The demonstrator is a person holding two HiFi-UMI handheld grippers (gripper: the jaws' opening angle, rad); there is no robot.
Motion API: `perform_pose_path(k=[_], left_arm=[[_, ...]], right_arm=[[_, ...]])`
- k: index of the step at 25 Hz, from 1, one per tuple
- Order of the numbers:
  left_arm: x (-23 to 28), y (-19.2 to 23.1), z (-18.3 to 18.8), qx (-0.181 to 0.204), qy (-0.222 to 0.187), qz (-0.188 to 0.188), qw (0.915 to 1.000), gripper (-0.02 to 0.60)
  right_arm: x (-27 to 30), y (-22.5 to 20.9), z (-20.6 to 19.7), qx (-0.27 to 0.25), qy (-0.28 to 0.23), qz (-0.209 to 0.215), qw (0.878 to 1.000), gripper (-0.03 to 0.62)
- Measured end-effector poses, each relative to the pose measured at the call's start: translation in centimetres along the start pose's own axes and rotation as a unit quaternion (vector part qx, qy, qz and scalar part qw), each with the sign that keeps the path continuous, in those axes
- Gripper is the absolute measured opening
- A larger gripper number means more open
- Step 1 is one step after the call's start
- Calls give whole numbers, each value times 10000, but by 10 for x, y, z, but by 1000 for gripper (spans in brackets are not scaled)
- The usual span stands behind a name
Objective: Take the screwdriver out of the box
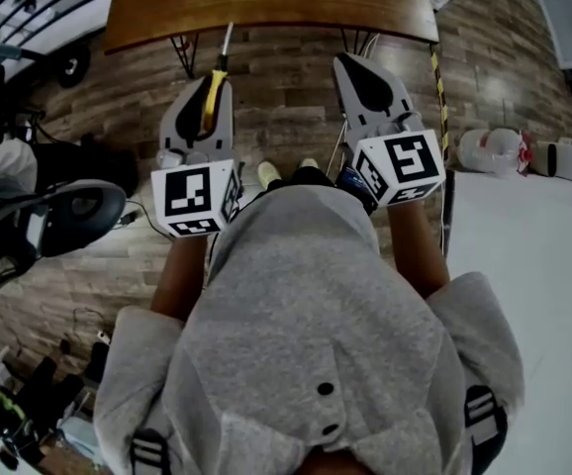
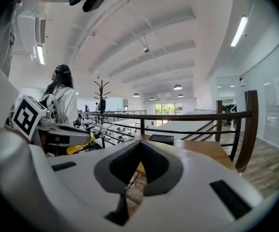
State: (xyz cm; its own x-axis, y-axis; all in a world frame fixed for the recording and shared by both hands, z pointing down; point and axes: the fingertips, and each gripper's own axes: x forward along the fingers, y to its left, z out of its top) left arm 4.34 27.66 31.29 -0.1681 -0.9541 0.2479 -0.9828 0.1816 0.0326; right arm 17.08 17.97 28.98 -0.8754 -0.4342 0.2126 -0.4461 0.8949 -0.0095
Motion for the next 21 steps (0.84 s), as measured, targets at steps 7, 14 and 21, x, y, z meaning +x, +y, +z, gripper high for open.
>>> perform_pose_path(k=[7, 14, 21], left_arm=[[1, 1, -2, -40, 39, -67, 10000, 84], [-1, 0, -4, -28, 54, -79, 10000, 83], [-8, 3, -11, -28, 78, -115, 9999, 84]], right_arm=[[4, 2, 2, -24, 2, 5, 10000, 17], [4, 5, -1, -44, 56, 18, 10000, 17], [2, 15, -4, -59, 42, 27, 10000, 17]])
